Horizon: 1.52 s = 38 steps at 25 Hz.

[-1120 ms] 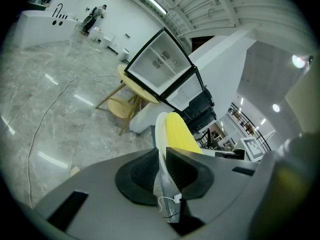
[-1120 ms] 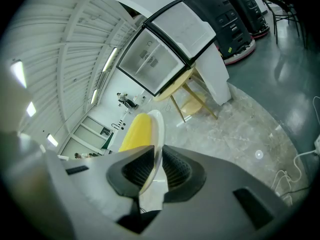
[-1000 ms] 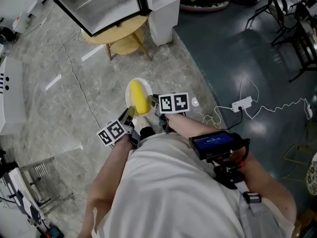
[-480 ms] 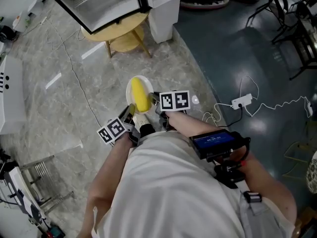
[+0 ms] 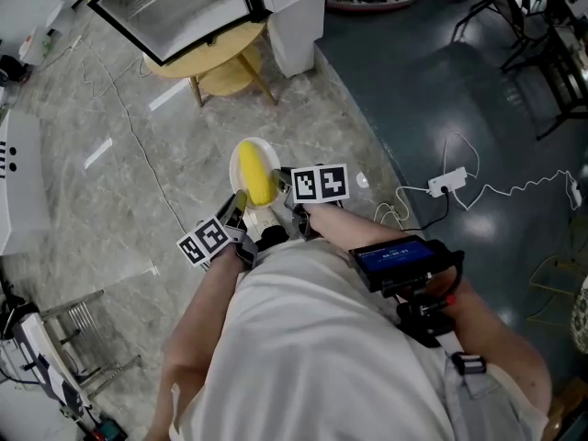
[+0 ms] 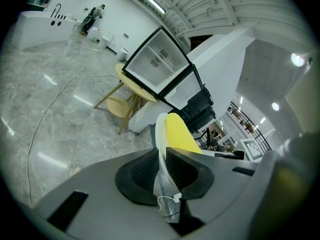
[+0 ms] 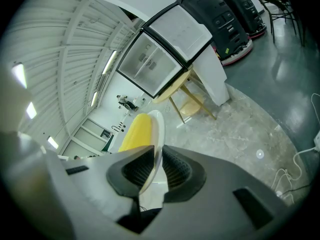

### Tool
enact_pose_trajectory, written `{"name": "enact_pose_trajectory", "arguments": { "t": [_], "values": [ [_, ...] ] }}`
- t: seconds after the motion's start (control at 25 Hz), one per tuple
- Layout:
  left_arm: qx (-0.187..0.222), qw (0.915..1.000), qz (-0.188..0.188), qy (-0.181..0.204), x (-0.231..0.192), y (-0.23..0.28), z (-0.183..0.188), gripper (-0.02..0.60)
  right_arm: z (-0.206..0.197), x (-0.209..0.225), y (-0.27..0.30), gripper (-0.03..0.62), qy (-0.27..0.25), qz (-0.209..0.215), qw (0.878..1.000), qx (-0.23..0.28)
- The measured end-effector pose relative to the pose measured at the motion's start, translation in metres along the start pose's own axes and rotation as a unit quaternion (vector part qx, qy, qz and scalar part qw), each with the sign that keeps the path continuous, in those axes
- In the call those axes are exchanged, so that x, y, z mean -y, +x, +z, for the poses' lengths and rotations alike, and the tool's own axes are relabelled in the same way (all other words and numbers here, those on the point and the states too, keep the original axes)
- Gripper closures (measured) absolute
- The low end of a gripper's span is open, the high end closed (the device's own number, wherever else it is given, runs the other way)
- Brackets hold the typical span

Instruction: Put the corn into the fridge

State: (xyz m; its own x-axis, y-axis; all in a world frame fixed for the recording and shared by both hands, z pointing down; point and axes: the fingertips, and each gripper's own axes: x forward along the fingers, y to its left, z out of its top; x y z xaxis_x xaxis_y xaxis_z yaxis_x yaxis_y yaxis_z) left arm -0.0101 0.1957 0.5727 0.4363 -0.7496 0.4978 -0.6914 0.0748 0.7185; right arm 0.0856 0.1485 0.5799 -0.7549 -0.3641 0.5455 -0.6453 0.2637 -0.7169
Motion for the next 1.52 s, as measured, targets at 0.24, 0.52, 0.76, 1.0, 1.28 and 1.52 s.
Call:
{"name": "enact_pose_trajectory", "arguments": {
  "t": [0.24, 0.52, 0.76, 1.0, 1.28, 1.52],
  "values": [
    [-0.003, 1.0000, 0.000, 0.001, 0.000, 0.003, 0.005, 0.531, 0.004, 0.000, 0.001, 0.542, 0.006, 0.000, 1.000, 0.004],
    [-0.012, 0.9999, -0.007, 0.000, -0.004, 0.013, 0.011, 0.531, 0.011, 0.004, 0.008, 0.542, 0.008, -0.009, 1.000, 0.008],
    [-0.012, 0.9999, -0.011, 0.001, -0.003, 0.015, 0.017, 0.531, 0.017, 0.002, 0.008, 0.542, 0.008, -0.009, 1.000, 0.014],
    [-0.011, 0.9998, -0.014, 0.003, -0.011, 0.035, 0.045, 0.531, 0.043, 0.003, 0.032, 0.542, 0.009, -0.011, 1.000, 0.018],
    [-0.024, 0.9996, -0.012, -0.002, -0.028, 0.052, 0.068, 0.531, 0.058, 0.006, 0.057, 0.542, 0.018, -0.021, 1.000, 0.012],
    [-0.023, 0.9996, -0.017, -0.005, -0.035, 0.065, 0.093, 0.531, 0.080, 0.002, 0.076, 0.542, 0.012, -0.023, 1.000, 0.012]
  ]
}}
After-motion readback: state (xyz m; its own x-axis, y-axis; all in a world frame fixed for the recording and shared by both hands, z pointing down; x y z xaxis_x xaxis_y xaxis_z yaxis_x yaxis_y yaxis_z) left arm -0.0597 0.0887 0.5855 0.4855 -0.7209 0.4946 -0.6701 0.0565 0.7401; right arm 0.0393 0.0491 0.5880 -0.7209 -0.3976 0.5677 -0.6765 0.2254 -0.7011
